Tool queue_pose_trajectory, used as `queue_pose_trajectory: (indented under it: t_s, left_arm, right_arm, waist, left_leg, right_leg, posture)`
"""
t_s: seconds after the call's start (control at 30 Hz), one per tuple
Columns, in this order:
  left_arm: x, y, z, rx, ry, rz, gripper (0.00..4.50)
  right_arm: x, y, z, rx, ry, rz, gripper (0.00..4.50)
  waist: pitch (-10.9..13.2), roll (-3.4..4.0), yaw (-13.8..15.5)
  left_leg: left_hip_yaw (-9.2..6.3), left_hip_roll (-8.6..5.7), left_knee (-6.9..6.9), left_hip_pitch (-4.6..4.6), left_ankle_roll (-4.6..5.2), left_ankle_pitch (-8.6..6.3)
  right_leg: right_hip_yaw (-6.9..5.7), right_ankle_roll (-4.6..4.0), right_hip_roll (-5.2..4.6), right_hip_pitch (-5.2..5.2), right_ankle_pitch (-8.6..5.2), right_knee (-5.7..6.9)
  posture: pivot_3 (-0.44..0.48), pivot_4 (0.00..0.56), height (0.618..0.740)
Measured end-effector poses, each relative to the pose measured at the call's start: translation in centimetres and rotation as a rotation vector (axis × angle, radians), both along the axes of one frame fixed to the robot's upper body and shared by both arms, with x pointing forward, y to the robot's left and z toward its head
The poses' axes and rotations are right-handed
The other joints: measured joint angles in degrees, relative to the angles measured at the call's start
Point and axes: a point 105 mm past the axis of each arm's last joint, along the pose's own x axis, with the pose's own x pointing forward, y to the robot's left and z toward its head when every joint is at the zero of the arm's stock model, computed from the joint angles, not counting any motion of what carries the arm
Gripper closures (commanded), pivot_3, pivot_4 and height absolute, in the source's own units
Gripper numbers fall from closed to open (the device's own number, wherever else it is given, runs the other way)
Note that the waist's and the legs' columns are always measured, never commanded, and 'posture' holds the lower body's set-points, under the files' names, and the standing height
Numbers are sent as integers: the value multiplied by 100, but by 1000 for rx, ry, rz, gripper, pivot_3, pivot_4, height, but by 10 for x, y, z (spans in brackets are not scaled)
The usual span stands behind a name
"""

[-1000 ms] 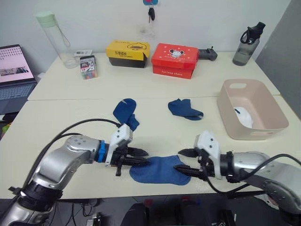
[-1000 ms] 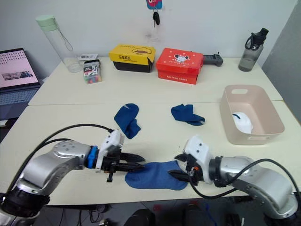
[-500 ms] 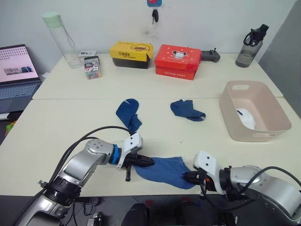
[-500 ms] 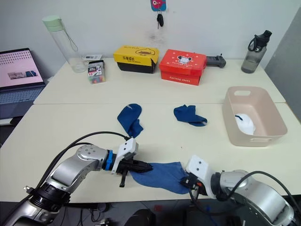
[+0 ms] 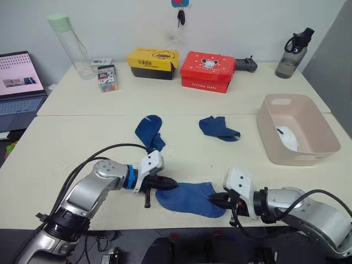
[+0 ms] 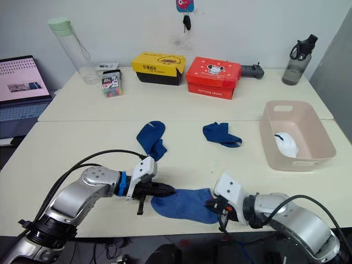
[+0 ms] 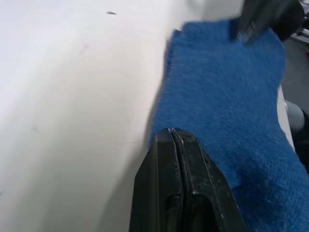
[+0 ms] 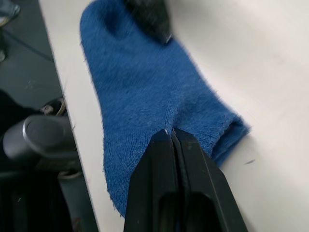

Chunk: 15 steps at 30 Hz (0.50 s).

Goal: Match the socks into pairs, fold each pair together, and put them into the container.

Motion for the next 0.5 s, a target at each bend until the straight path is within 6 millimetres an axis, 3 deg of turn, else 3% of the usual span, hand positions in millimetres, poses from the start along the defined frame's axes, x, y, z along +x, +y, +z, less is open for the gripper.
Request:
queue_pose_trajectory:
  t_s: [0.1,0.2,0.37,0.5]
  left_arm:
    - [-5,2,-1,3,8,-5,4500]
    - [-13,-2,5,-25,18,-49,4500]
    - [-18,-2,18,-31,14,-114,4500]
    - [-19,-4,-1,30,43,-109,4500]
  right_arm:
    - [-2,-5,0,0,15,0,2951]
    - [4,-9,13,39,-9,-21,1873]
    - [7,1,36,114,-64,19,1873]
    - [6,13,25,114,-68,38,2803]
  waist:
    - [1,1,2]
    - [2,0,2]
    - [2,1,0]
    - [2,2,-4]
  left_leg:
    - [0,0,0,0,0,0]
    - [-1,1,0,1,2,-1]
    - [1,2,-2,1,3,-2]
    - [2,0,-1,0,4,-2]
  right_leg:
    - [0,0,0,0,0,0]
    - [0,0,0,1,0,2]
    - [0,0,1,1,0,0]
    - [0,0,1,0,0,0]
  posture:
    - [0,150,740]
    - [0,150,740]
    - [0,150,740]
    - [0,150,740]
